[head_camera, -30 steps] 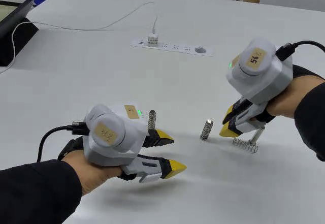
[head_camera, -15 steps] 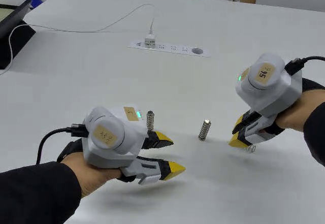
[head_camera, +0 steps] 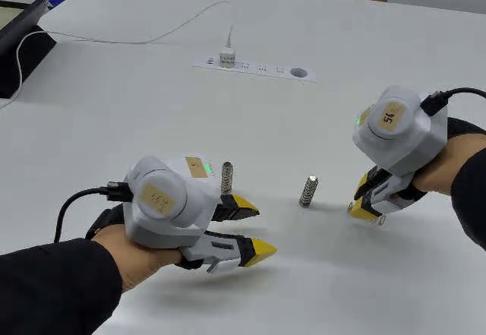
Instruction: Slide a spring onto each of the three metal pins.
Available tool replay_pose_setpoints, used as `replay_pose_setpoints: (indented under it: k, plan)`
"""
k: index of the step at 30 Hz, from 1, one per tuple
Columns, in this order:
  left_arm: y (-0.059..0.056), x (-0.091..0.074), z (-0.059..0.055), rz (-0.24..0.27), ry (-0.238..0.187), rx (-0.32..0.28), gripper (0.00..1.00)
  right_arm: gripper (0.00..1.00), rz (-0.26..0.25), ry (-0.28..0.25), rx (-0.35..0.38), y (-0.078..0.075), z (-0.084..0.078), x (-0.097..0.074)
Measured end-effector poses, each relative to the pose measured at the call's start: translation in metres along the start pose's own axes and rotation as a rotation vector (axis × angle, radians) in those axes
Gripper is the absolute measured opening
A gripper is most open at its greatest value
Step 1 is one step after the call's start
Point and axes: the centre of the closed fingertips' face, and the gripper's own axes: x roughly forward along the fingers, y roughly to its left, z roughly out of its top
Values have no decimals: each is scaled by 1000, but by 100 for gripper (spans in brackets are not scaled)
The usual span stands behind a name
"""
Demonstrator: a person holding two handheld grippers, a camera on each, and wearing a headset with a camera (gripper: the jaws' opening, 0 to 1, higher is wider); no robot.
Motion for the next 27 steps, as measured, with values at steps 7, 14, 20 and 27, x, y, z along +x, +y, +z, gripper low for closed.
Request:
replay_pose_setpoints:
  k: [7,14,20,27]
  plan:
    - [0,0,-1,1,3,-4,34,15,11,12,-16,0,0,5]
    - [0,0,-2,1,4,-7,33,14,19,27,-25,-1,-3,9]
    - [0,0,-2,1,4,-6,33,12,26,36,-31,-2,-5,12]
    - [-1,0,-2,-1,5,-7,32,12,34,34,-30,-1,-7,15]
